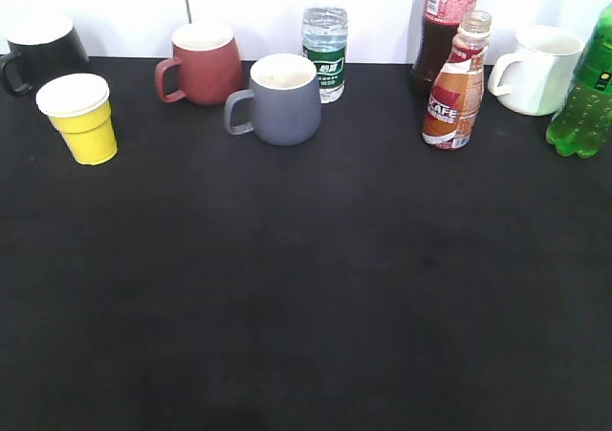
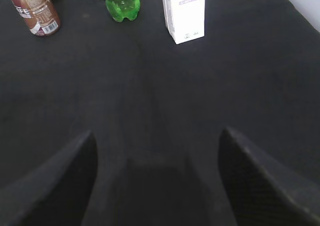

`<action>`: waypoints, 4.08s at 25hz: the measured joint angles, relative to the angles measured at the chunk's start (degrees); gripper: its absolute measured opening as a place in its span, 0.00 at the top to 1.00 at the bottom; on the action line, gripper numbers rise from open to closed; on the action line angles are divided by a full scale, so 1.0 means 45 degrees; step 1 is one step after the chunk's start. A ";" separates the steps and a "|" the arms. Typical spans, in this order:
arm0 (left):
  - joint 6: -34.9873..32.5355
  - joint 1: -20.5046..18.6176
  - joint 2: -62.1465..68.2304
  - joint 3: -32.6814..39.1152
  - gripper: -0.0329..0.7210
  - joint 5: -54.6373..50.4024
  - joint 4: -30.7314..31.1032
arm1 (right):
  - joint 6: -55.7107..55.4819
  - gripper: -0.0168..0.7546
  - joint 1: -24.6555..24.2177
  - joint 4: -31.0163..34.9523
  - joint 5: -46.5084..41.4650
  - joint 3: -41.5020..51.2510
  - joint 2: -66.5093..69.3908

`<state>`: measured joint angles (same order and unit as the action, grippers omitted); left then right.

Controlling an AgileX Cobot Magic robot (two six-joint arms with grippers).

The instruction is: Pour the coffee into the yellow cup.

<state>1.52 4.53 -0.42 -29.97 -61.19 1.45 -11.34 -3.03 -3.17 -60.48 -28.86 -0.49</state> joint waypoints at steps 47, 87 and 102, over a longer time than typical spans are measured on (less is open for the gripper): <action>-0.0040 0.1394 2.5923 -0.2494 0.07 2.5255 -0.1649 | 0.0000 0.22 0.0000 0.0000 0.0011 0.0000 0.0000; 0.6830 0.4046 2.3489 -0.3196 0.37 2.5215 1.1483 | 0.3344 0.22 0.0000 0.1921 0.6345 -0.0161 0.4342; 0.6830 0.4046 2.3489 -0.3196 0.37 2.5224 1.1544 | 0.4368 0.22 0.5464 0.5007 2.1962 0.1173 1.8419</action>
<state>32.26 22.74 105.28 -44.35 52.31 53.40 8.31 21.56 19.36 38.35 -23.58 82.40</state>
